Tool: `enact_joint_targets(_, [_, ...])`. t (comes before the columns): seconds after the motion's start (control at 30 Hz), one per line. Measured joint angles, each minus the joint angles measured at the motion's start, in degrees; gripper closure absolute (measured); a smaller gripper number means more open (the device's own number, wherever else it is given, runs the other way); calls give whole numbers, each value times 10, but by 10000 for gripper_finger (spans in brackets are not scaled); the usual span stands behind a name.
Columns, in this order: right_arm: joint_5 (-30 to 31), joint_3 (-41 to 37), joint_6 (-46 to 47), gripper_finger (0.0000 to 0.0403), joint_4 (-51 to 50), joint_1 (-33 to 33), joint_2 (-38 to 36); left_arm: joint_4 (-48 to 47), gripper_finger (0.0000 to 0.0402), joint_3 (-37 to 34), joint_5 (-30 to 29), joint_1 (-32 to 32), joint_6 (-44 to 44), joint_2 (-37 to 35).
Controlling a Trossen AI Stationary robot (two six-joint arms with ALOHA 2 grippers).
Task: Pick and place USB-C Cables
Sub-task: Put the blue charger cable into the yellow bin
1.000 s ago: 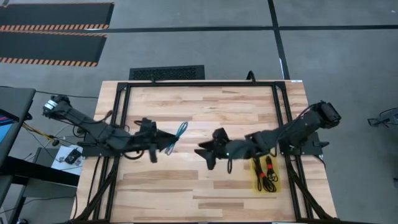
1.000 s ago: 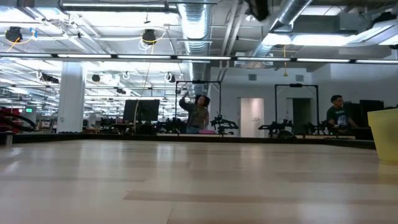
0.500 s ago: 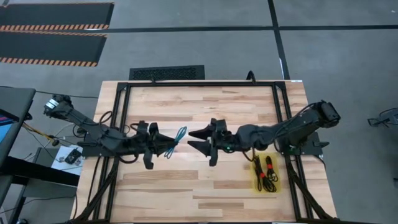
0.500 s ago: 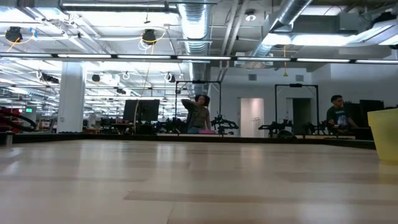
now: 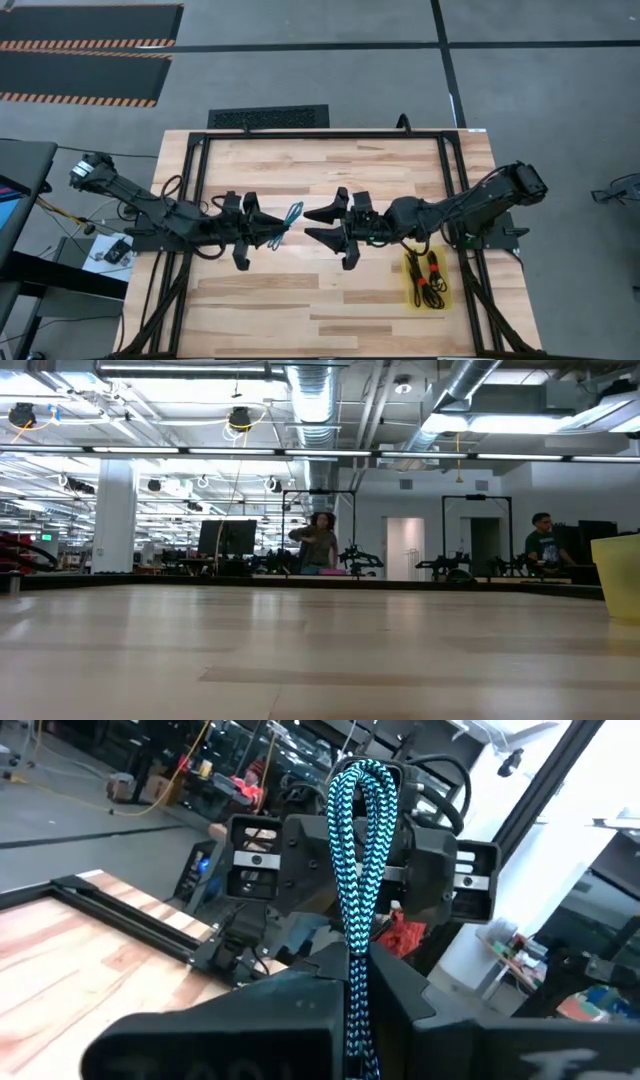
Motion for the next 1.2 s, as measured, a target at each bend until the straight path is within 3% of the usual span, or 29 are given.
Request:
enact_joint_targets(0.5, [1,0,12,183,-51,-14,0,0,401,0,46,34,-5,25])
enact_joint_targets(0.8, [-3,0,33,196,-58,-37,0,21,401,0,43,42,16,34])
enact_joint_targets(0.97, [-17,0,44,246,-85,-53,0,19,401,0,51,56,4,57])
enact_joint_targets(1.13, [-48,1,67,363,-102,-63,-1,25,401,0,47,72,3,60])
enact_joint_targets(1.2, [-56,1,75,385,-104,-66,-1,23,401,0,49,77,4,60])
